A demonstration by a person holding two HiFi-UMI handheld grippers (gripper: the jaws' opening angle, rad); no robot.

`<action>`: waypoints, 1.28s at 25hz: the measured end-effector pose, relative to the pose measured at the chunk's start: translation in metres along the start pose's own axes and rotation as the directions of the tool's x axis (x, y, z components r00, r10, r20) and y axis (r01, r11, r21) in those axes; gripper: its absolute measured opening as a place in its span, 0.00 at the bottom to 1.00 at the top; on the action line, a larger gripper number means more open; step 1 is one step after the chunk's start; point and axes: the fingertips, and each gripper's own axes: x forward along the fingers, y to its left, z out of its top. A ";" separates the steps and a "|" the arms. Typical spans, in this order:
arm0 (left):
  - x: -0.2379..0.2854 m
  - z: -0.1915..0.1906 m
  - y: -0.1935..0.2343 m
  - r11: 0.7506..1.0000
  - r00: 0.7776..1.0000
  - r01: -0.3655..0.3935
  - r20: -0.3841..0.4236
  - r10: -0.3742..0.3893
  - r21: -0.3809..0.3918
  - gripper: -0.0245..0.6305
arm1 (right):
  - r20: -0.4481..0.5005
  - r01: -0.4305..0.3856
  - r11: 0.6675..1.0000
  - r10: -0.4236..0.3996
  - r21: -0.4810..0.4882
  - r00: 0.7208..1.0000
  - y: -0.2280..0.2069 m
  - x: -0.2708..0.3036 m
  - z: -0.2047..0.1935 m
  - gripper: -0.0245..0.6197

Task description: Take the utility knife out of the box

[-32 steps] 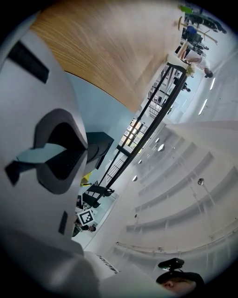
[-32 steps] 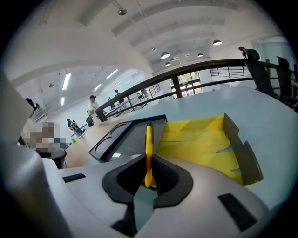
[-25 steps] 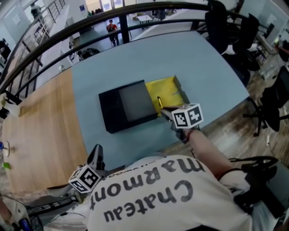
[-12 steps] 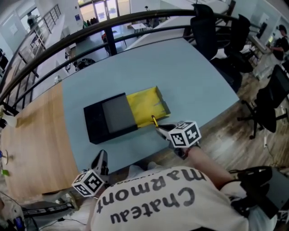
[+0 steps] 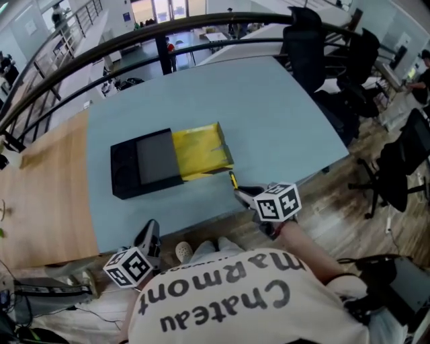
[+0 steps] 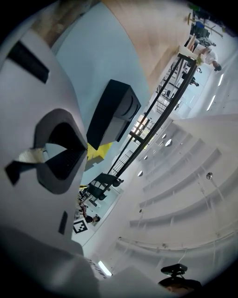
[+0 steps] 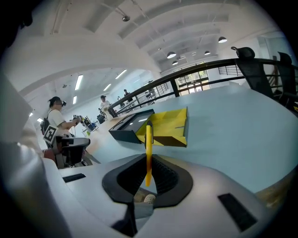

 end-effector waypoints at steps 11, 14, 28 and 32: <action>-0.009 -0.048 -0.028 0.999 0.999 -0.033 -0.016 0.033 -0.011 0.04 | -0.016 -0.032 0.999 0.032 -0.011 0.999 -0.014 -0.032 -0.033 0.12; -0.008 -0.057 -0.034 1.000 0.999 -0.030 -0.025 0.029 -0.010 0.04 | -0.024 -0.023 1.000 0.023 -0.007 0.999 -0.021 -0.038 -0.043 0.12; -0.016 -0.085 -0.043 0.999 0.999 -0.034 -0.029 0.034 -0.010 0.04 | -0.013 0.004 0.999 -0.005 -0.044 1.000 -0.029 -0.060 -0.065 0.12; -0.021 -0.090 -0.042 0.999 0.999 -0.037 -0.023 0.036 -0.015 0.04 | -0.028 0.009 0.998 -0.011 -0.061 1.000 -0.027 -0.063 -0.072 0.12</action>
